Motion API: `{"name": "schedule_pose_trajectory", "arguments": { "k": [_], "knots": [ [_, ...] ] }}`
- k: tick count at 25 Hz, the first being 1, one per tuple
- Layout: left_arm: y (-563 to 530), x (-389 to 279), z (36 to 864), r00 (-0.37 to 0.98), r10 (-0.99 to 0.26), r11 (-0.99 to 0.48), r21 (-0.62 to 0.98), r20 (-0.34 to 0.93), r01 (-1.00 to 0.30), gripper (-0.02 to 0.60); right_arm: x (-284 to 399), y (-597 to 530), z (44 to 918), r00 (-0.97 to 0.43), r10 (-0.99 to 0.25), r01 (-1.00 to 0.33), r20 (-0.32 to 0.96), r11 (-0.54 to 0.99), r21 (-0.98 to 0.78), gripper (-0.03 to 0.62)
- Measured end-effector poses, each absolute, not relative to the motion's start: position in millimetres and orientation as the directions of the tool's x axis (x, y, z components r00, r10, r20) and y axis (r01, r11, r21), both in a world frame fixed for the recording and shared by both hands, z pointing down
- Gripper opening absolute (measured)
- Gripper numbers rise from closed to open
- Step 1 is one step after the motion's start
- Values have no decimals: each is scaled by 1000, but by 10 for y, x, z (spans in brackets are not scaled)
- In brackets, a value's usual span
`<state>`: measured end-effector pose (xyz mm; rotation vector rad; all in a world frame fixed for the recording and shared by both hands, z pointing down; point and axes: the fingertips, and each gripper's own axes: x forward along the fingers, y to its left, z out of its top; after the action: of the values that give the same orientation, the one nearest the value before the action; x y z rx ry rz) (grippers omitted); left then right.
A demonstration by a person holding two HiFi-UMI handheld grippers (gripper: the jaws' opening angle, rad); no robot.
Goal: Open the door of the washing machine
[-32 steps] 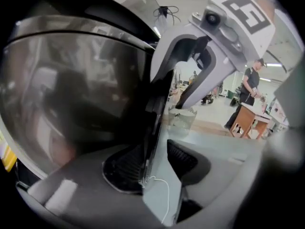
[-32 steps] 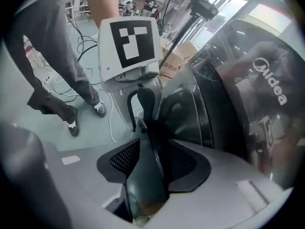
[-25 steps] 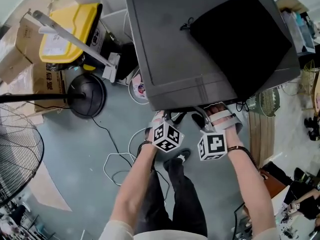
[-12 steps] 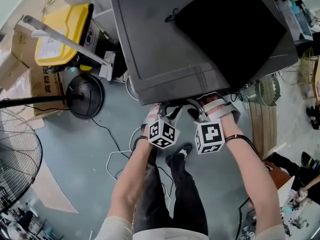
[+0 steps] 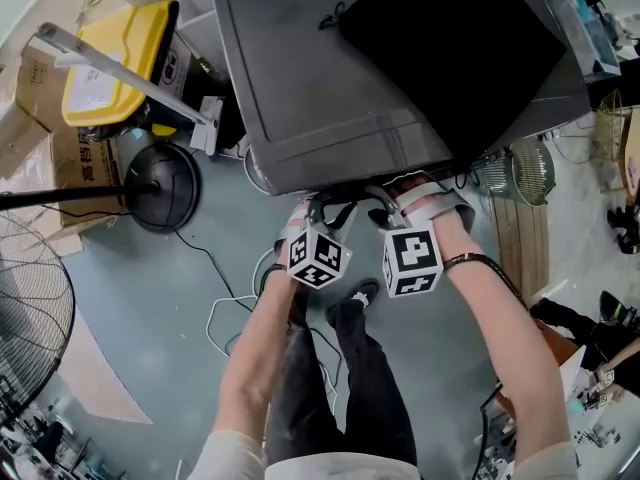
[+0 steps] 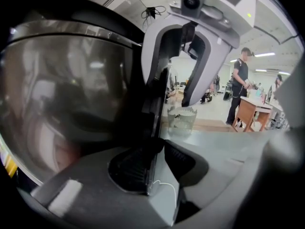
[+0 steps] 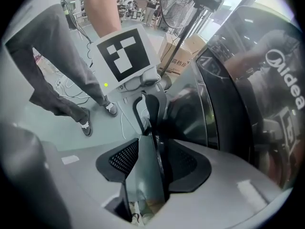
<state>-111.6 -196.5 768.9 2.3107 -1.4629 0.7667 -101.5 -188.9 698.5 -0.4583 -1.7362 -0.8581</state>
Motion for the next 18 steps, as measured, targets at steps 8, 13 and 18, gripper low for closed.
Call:
{"name": "schedule_pose_trajectory", "arguments": {
  "k": [8,13,18],
  "knots": [
    [-1947,-1093,7686,339,-739,-425,-11,582,-905,163,-990,-1869,6989,-322,-105,677,941,670,306,173],
    [-1947,-1110,7691,336,-741,-410,5,582,-912,164,-989,-1856,7005,-307,-94,683,947,671,289,189],
    [-1913,-1078,7679,340,-730,-428,-9,593,-904,163,-980,-1835,6985,-302,-84,680,950,679,277,190]
  ]
}}
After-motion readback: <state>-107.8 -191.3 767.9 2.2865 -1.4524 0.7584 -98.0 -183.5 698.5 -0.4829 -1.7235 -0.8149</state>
